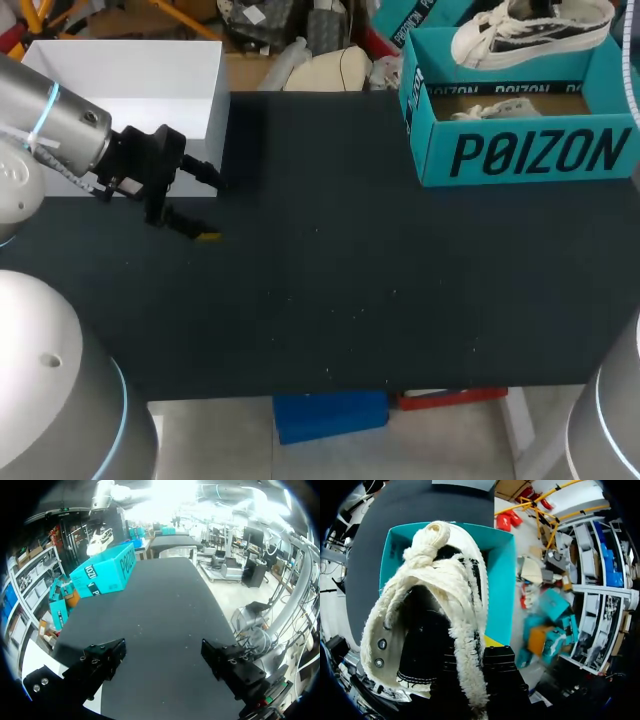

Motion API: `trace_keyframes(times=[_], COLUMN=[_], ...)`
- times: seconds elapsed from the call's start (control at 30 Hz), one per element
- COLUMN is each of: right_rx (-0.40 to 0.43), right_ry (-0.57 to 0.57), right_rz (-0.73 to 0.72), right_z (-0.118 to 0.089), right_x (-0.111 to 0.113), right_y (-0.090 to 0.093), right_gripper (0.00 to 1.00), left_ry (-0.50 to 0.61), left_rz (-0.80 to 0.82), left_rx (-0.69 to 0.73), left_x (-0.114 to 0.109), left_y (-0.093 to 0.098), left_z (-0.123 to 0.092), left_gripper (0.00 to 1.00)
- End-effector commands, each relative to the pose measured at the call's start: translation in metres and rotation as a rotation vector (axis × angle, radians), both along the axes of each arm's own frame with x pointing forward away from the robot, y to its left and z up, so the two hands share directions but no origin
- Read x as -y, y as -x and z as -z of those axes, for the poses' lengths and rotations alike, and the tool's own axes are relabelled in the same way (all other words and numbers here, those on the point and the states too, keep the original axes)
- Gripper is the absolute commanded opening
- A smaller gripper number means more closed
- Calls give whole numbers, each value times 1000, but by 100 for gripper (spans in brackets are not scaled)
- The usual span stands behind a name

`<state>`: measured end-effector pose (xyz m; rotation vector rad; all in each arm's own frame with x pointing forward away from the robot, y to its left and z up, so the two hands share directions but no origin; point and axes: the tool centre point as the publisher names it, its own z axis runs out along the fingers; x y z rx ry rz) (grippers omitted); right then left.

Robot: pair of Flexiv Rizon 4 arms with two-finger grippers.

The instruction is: Take the shoe out of the shoebox, open the shoe tongue, remove and reinsert the insole, then place the shoe into the shoebox

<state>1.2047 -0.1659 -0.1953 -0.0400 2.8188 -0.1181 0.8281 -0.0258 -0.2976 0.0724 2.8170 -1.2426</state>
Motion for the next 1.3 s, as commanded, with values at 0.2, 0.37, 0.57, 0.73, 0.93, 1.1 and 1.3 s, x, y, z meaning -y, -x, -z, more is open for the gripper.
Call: trace_keyframes(times=[0.2,0.37,0.57,0.73,0.93,1.1,1.3], right_rx=[-30,-30,-30,-27,-45,-52,-70], right_ry=[-37,-37,-37,-46,-26,-33,-62], right_rz=[25,25,25,47,47,53,61], right_z=[30,30,30,37,55,73,103], right_x=[6,6,6,2,-3,-5,-7], right_y=[-40,-40,-40,-33,-34,-40,-47], right_gripper=[0,0,0,0,0,0,0], left_ry=[0,0,0,0,0,0,0], left_rz=[-3,-3,-3,-3,-3,-3,-3], left_rx=[4,4,4,4,4,4,4], left_x=[0,0,0,0,0,0,0], left_y=[1,1,1,1,1,1,1], left_z=[1,1,1,1,1,1,1], left_gripper=[100,100,100,100,100,100,100])
